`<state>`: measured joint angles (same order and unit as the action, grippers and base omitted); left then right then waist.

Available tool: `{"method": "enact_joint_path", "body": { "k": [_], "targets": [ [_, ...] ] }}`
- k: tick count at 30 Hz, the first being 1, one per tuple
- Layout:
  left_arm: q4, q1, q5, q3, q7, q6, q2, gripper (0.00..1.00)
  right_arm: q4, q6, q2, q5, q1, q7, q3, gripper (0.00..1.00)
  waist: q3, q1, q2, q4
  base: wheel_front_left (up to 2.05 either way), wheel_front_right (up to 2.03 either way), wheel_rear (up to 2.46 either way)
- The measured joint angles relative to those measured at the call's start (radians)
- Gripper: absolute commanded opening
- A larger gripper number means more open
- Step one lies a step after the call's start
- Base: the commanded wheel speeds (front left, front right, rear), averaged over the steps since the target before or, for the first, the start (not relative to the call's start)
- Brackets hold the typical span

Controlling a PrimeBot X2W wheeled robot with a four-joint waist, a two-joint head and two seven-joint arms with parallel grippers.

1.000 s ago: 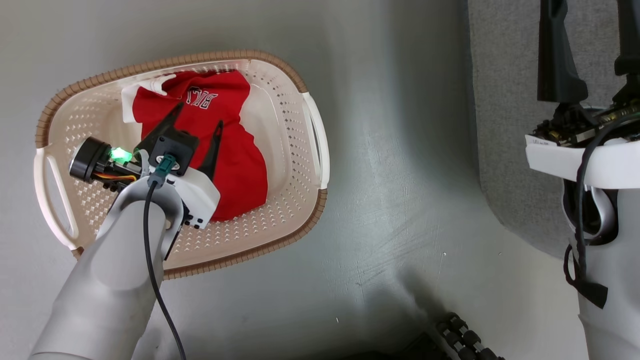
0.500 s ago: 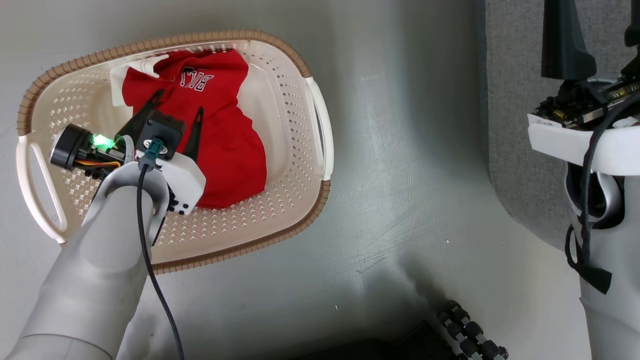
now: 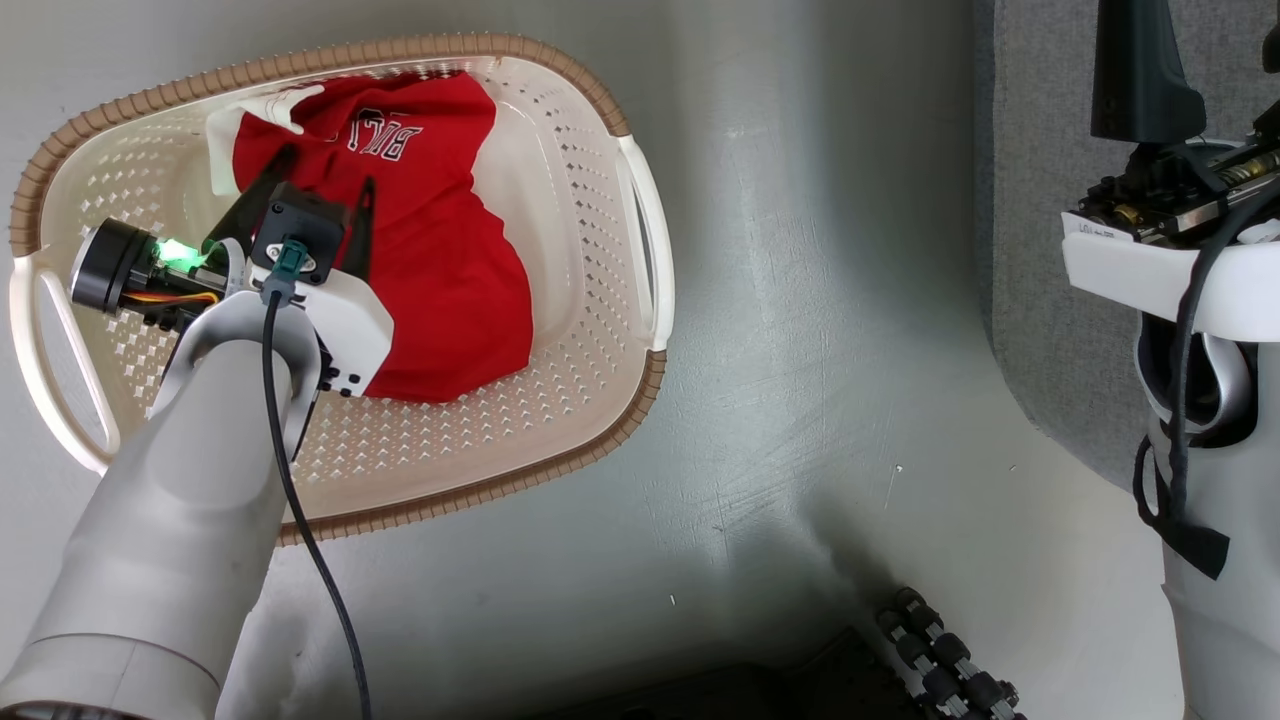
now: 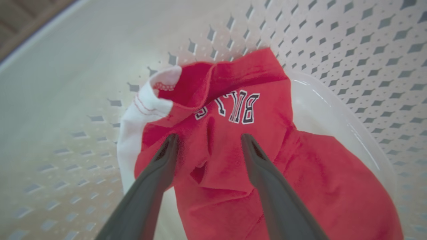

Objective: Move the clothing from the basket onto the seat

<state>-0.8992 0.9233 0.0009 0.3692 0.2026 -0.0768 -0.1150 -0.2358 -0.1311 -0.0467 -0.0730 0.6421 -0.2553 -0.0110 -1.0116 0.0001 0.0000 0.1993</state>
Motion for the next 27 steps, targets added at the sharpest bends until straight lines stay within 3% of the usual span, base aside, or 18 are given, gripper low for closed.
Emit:
{"method": "enact_joint_path", "body": {
  "k": [1,4,27],
  "targets": [
    [-0.006,0.003,0.000,0.000,0.003,0.000,0.001,0.45,0.000,0.000,0.000,-0.001,0.000,0.000,0.000,1.00,-0.001,0.0000,0.0000,0.000,0.00,0.00,0.00],
    [-0.023,0.013,0.000,0.002,0.005,0.000,0.007,0.00,0.001,0.000,0.000,-0.001,0.000,0.000,0.001,1.00,-0.001,0.0000,0.0000,0.000,0.00,0.00,0.00],
    [0.023,-0.004,0.001,0.038,0.046,0.011,0.045,0.00,0.048,0.000,-0.002,-0.012,0.022,0.000,0.068,1.00,0.047,0.0000,0.0000,-0.033,0.00,0.00,0.00]
  ]
}}
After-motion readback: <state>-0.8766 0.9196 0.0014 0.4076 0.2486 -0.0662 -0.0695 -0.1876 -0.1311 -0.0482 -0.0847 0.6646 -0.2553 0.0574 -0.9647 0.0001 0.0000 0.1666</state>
